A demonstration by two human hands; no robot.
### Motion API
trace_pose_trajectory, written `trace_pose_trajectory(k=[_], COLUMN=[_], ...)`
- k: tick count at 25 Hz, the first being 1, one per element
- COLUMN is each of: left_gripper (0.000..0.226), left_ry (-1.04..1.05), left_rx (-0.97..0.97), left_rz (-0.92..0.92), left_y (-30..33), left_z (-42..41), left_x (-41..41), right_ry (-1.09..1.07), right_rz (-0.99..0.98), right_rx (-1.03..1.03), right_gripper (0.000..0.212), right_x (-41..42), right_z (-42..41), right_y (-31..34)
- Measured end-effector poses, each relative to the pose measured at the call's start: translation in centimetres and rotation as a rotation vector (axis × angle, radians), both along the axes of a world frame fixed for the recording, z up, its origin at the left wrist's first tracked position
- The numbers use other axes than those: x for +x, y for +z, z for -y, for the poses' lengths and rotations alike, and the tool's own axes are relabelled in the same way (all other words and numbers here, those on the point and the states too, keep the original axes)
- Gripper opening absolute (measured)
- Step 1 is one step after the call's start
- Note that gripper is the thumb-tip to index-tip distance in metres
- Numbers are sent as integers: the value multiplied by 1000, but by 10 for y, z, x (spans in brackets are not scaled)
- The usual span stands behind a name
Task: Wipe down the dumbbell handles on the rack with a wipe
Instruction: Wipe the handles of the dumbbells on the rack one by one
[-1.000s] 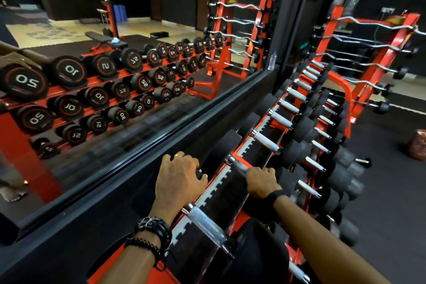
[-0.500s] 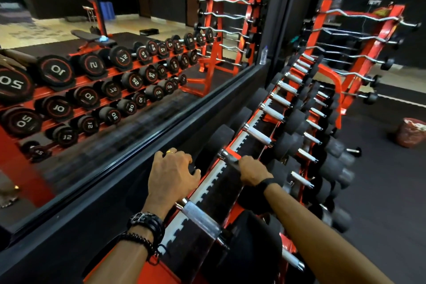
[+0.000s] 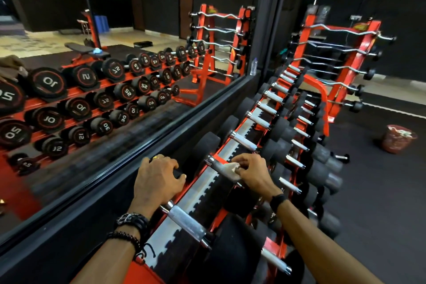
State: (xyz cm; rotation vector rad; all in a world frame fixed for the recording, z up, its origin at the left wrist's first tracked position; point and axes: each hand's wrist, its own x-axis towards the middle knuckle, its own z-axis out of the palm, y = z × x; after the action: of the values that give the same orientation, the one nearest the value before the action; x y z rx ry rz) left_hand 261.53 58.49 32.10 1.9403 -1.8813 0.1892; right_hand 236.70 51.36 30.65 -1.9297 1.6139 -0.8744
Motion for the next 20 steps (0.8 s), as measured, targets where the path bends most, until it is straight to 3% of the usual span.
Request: trace_pose_trajectory(k=[8, 15, 20], left_gripper=[33, 69, 75], left_ry=[22, 33, -54], left_rx=[-6, 18, 47], left_rz=[65, 0, 30], left_y=[-15, -12, -1], left_z=[-10, 16, 85], left_x=[-11, -64, -92], right_ry=[-38, -15, 66], right_rz=[136, 222, 201], right_rx=[-2, 23, 13], right_gripper=[22, 24, 16], right_x=[-52, -92, -110], right_z=[-37, -8, 52], right_y=[2, 11, 13])
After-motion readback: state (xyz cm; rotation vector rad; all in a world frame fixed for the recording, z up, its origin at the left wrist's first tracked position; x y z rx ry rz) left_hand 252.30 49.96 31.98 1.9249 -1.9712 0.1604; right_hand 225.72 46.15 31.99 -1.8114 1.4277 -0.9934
